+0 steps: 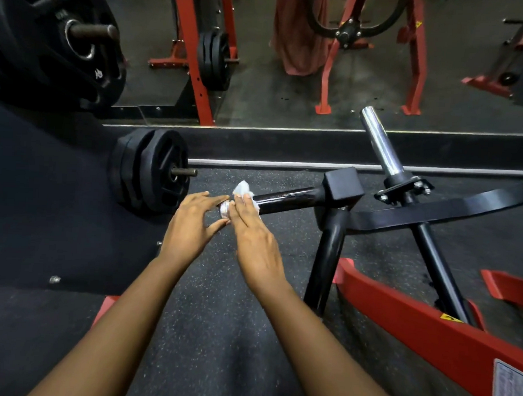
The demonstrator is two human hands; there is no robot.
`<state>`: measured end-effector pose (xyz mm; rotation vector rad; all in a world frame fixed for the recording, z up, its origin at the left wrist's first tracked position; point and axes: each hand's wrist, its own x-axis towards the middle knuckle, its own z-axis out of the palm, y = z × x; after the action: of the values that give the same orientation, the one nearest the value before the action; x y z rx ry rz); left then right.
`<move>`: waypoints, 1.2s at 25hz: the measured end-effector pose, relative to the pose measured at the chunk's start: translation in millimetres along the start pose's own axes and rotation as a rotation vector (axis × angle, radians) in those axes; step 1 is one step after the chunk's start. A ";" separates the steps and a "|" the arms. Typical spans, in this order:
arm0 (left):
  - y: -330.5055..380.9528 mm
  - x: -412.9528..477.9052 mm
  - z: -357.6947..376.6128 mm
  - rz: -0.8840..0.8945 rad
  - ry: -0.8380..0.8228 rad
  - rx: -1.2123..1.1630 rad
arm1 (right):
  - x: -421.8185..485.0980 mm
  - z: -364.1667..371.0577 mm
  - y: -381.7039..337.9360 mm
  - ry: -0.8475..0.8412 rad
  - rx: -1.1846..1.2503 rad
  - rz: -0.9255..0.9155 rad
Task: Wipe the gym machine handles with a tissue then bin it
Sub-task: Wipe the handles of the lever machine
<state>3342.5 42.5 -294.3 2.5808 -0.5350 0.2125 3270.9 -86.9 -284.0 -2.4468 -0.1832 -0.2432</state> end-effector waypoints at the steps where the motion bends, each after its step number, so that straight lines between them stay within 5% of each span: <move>1: 1.2 -1.6 -0.5 0.000 -0.015 0.009 | -4.2 -5.7 3.6 0.018 0.006 0.009; 12: 60.8 -104.0 20.7 -0.041 -0.006 -0.117 | -116.3 -66.1 56.1 0.201 0.036 0.273; 22: 165.4 -275.2 9.2 0.258 -0.458 -0.091 | -346.2 -111.0 -0.8 0.176 0.039 0.497; 30: 260.2 -392.8 -37.2 0.548 -0.712 -0.141 | -520.0 -151.7 -100.2 0.364 0.155 0.788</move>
<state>2876.3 -17.0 -244.6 2.2613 -1.4461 -0.5694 2726.3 -142.1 -222.1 -2.0882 0.8652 -0.2943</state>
